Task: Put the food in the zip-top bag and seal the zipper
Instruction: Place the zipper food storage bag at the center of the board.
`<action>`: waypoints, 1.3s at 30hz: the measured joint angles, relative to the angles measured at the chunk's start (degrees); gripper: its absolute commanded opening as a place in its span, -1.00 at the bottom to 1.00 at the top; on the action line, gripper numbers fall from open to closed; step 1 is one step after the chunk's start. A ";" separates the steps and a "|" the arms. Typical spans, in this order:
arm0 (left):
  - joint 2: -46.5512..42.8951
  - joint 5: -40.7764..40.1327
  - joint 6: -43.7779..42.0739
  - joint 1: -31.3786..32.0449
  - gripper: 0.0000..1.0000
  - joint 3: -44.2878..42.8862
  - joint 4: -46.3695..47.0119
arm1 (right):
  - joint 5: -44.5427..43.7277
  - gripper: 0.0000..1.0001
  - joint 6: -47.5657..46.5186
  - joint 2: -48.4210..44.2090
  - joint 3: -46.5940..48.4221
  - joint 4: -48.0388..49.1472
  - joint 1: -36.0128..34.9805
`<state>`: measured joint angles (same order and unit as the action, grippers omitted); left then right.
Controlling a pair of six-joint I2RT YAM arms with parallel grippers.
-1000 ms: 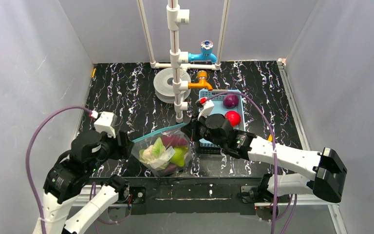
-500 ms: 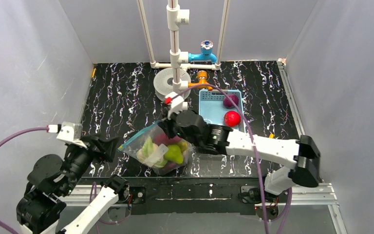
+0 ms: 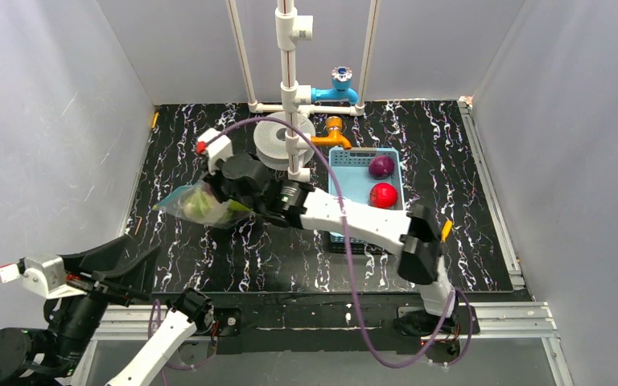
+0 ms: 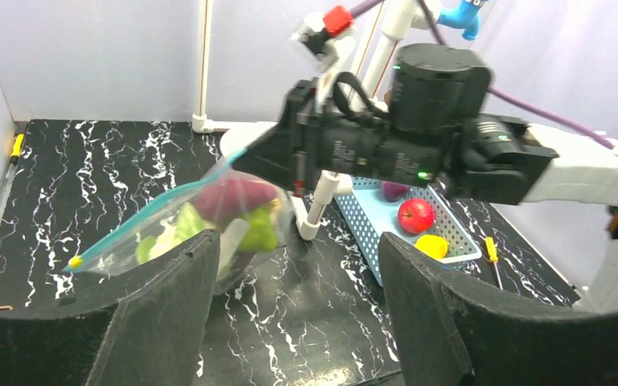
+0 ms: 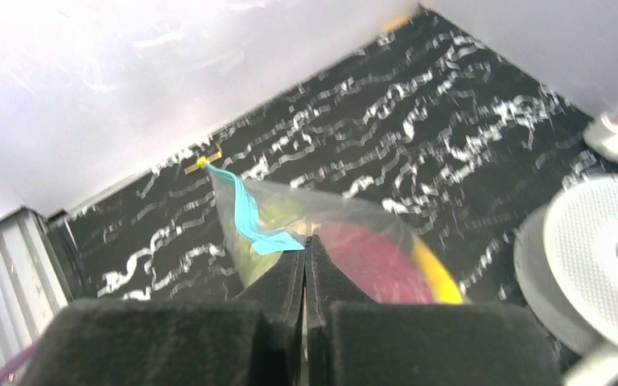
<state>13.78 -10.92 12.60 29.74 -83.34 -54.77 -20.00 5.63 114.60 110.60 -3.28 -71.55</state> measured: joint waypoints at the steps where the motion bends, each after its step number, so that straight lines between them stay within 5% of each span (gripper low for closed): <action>1: -0.03 0.00 -0.03 0.00 0.41 -0.56 -0.22 | 0.73 -0.97 -0.36 2.50 3.19 -0.05 0.21; 6: 0.00 0.05 -0.04 0.00 0.40 -2.33 -1.46 | 2.72 -0.94 -1.08 14.62 20.05 -4.11 1.73; 13: 0.09 1.20 0.37 0.00 0.39 -2.03 -1.55 | 6.70 0.27 2.21 18.64 24.36 -5.71 7.31; 15: 0.18 1.58 0.61 0.00 0.39 -1.48 -1.42 | 6.85 0.48 1.98 19.57 26.33 -6.54 8.74; 30: 2.62 3.73 1.81 0.00 0.39 2.97 1.33 | 6.47 0.89 0.84 17.86 28.61 -14.86 7.73; 39: 2.82 4.09 2.70 0.00 0.41 6.21 2.46 | 2.35 0.97 0.91 -1.52 10.96 -19.36 2.12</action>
<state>16.60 -6.83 15.30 29.74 -77.13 -52.31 -17.64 6.53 113.08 121.55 -22.64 -69.43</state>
